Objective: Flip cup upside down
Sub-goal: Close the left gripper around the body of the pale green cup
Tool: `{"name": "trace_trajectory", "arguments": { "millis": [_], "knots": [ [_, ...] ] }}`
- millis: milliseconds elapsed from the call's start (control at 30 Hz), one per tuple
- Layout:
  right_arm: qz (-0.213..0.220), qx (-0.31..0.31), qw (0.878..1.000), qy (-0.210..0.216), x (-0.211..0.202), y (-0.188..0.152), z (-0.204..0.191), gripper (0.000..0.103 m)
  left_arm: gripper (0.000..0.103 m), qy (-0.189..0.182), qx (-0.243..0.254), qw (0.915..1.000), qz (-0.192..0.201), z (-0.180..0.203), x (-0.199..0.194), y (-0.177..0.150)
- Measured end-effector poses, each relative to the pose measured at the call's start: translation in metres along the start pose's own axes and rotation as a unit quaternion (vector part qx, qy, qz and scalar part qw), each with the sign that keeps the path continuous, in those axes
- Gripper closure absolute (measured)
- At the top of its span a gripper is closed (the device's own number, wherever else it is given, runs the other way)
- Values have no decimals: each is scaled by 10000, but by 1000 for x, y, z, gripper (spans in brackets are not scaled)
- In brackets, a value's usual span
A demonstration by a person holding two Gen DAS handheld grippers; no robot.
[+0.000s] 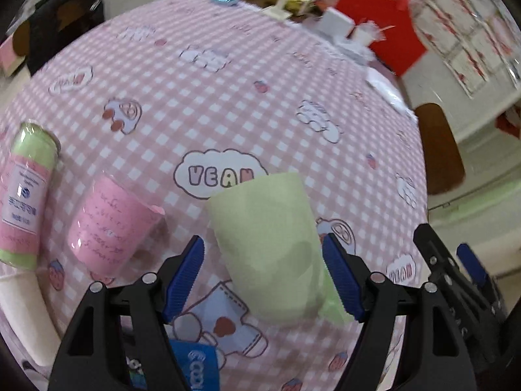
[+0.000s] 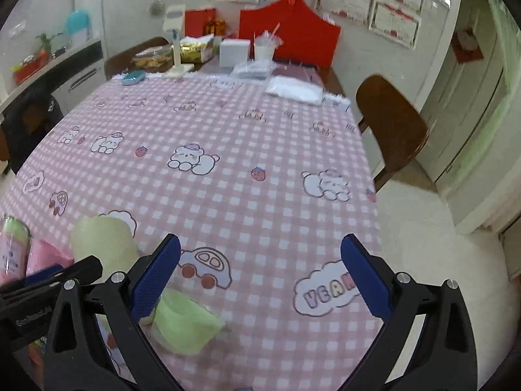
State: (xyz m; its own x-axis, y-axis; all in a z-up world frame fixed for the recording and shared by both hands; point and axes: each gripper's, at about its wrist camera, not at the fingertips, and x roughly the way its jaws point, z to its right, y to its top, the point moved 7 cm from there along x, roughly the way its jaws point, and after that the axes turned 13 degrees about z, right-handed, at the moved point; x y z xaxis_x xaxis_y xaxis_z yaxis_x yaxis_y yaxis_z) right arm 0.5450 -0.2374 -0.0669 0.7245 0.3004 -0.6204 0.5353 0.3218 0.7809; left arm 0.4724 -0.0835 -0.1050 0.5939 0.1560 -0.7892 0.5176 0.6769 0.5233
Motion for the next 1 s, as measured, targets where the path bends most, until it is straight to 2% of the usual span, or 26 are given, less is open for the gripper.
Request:
{"name": "trace_trajectory", "arguments": {
  "millis": [233, 433, 567, 733, 800, 867, 1000],
  "knots": [
    [-152, 128, 9998, 7, 14, -7, 8, 8, 29, -174, -183, 9997, -26, 3, 12, -2],
    [-312, 410, 9987, 6, 24, -11, 16, 8, 29, -513, -556, 9964, -386, 8, 25, -7],
    [-434, 540, 9976, -50, 32, -16, 22, 8, 28, -602, -665, 9950, -433, 8, 30, -8],
    [-540, 583, 9968, -32, 39, -22, 21, 8, 27, -1012, -708, 9878, -952, 19, 49, -16],
    [-537, 563, 9970, -13, 40, -22, 19, 8, 26, -1206, -545, 9851, -1101, 24, 54, -19],
    [-527, 518, 9972, -90, 40, -22, 19, 8, 26, -1277, -313, 9856, -1065, 27, 55, -19],
    [-549, 730, 9958, -72, 41, -22, 24, 8, 27, -1122, 142, 9881, -1041, 31, 52, -20]
  ]
}}
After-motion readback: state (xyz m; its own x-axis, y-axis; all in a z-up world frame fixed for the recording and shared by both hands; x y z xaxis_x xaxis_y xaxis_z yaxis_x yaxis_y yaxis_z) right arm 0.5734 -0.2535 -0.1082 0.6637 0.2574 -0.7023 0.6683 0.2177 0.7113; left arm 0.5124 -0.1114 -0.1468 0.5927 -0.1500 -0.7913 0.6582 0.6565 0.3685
